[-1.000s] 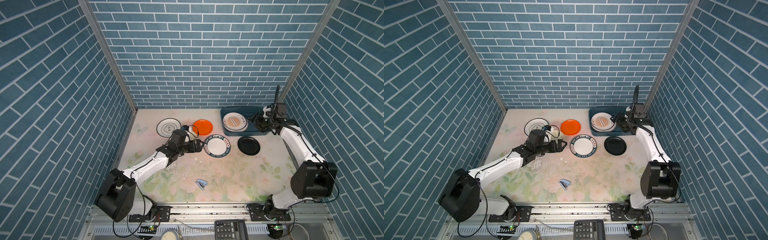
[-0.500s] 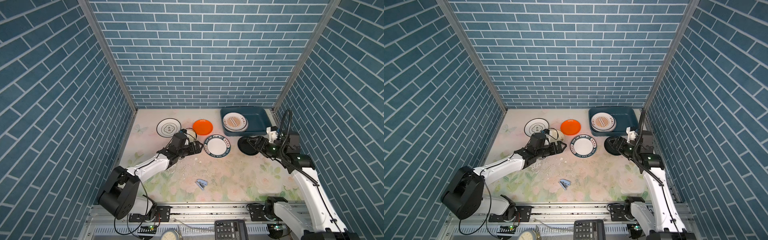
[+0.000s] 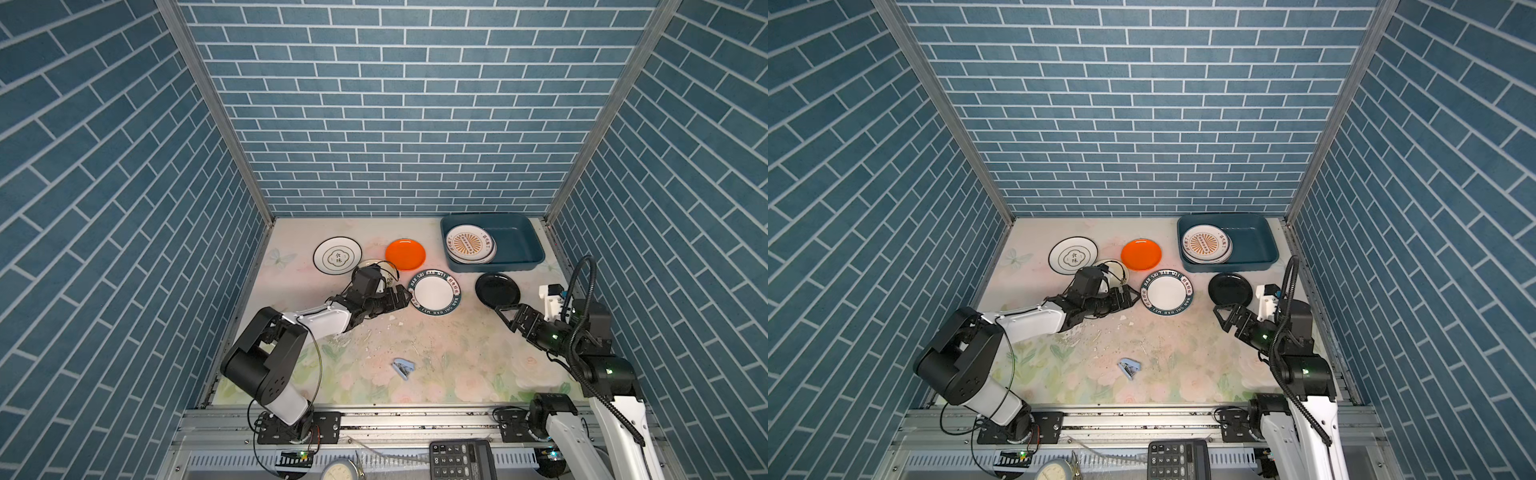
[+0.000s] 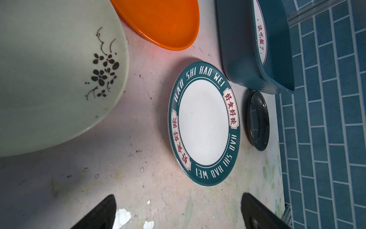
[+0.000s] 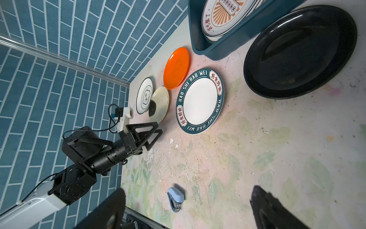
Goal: Place the plates into the plastic bin on the countertop
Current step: 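Release the plate and withdraw the right gripper from the bin, then grasp the green-rimmed 'HAO SHI HAO WEI' plate rim with the left gripper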
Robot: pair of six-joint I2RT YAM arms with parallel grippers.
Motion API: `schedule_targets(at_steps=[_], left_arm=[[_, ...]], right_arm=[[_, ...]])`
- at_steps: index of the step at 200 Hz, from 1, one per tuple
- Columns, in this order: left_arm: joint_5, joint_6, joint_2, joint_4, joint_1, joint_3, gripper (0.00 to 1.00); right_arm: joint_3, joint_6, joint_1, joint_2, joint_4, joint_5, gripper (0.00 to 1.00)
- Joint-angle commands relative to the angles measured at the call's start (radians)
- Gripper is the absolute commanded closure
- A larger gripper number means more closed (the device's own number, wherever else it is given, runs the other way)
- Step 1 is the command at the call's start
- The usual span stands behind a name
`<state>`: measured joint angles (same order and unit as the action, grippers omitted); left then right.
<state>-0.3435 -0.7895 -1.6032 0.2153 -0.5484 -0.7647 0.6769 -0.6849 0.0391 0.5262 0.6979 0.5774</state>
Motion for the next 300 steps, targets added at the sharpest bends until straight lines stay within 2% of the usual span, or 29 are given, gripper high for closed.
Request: schedule_targets(at_steps=[1,31,47,99,131,167,212,232,252,276,288,300], left_arm=[[-0.019,-0.017,-0.020,0.062,-0.004,-0.017,0.01],[-0.015,-0.042,-0.065,0.102,-0.006,-0.018,0.08],[-0.026,-0.069,-0.112,0.146,-0.007,-0.018,0.11],[-0.103,-0.143,-0.260,0.304,-0.022,-0.042,0.30],[-0.084,-0.155,-0.303,0.304,-0.044,-0.066,0.38],[-0.073,-0.149,-0.337,0.299,-0.047,-0.084,0.57],[-0.058,-0.112,-0.342,0.227,-0.054,-0.112,0.73],[-0.049,-0.100,-0.337,0.201,-0.058,-0.120,0.76],[-0.042,-0.094,-0.330,0.188,-0.058,-0.124,0.83],[-0.035,-0.091,-0.322,0.176,-0.058,-0.121,0.83],[-0.036,-0.088,-0.318,0.170,-0.059,-0.118,0.98],[-0.034,-0.086,-0.311,0.169,-0.058,-0.108,1.00]], right_arm=[[-0.041,-0.070,0.000,-0.024,-0.009,-0.019,0.01],[-0.071,-0.109,0.001,-0.036,-0.040,0.021,0.01],[-0.073,-0.115,0.001,-0.047,-0.028,0.005,0.01],[-0.081,-0.116,0.001,-0.078,-0.005,-0.039,0.01],[-0.076,-0.114,0.002,-0.062,0.006,-0.044,0.02],[-0.082,-0.110,0.001,-0.048,-0.010,-0.041,0.02],[-0.087,-0.110,0.001,-0.017,-0.017,-0.009,0.03],[-0.089,-0.111,0.001,-0.026,-0.017,-0.018,0.03],[-0.089,-0.110,0.002,-0.035,-0.017,-0.013,0.03],[-0.098,-0.110,0.001,-0.040,-0.014,-0.011,0.03],[-0.101,-0.110,0.002,-0.041,-0.012,-0.010,0.03],[-0.103,-0.108,0.001,-0.043,-0.009,-0.010,0.04]])
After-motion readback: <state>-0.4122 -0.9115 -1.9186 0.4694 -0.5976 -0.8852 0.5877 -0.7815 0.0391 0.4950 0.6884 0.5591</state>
